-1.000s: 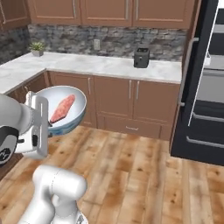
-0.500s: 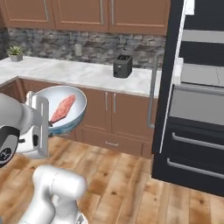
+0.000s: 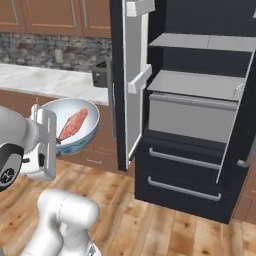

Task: Place one of the steaks on the plate and the other in the bowl. Then place the bowl in the fridge.

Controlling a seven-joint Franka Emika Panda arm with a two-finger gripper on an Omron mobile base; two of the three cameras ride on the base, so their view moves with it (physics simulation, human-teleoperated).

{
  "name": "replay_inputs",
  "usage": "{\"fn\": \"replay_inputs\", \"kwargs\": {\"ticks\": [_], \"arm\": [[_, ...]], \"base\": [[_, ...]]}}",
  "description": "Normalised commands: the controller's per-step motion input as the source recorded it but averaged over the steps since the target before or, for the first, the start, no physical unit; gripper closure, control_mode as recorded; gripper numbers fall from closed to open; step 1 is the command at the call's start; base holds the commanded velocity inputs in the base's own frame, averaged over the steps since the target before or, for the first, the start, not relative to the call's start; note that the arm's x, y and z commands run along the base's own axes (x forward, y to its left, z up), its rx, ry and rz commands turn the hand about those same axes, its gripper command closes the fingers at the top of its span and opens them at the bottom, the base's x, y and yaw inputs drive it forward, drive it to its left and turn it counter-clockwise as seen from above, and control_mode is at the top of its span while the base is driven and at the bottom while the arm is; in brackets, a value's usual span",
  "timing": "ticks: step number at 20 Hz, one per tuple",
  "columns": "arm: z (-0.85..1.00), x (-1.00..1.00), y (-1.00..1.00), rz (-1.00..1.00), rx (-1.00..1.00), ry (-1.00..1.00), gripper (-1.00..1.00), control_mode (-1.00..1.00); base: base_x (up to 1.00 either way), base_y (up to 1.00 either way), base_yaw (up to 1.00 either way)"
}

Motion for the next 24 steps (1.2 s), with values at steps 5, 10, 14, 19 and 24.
{"fn": "replay_inputs", "kwargs": {"ticks": [5, 10, 14, 19, 24], "arm": [[0.00, 0.00, 0.00, 0.00, 0.00, 0.00, 1.00, 1.00], [0.00, 0.00, 0.00, 0.00, 0.00, 0.00, 1.00, 1.00], [0.00, 0.00, 0.00, 0.00, 0.00, 0.00, 1.00, 1.00], [0.00, 0.00, 0.00, 0.00, 0.00, 0.00, 1.00, 1.00], [0.00, 0.00, 0.00, 0.00, 0.00, 0.00, 1.00, 1.00]], "base": [[-0.11, -1.00, -0.06], [0.39, -0.62, -0.24], [0.92, 0.16, -0.21], [0.79, 0.17, -0.23], [0.69, 0.73, -0.27]]}}
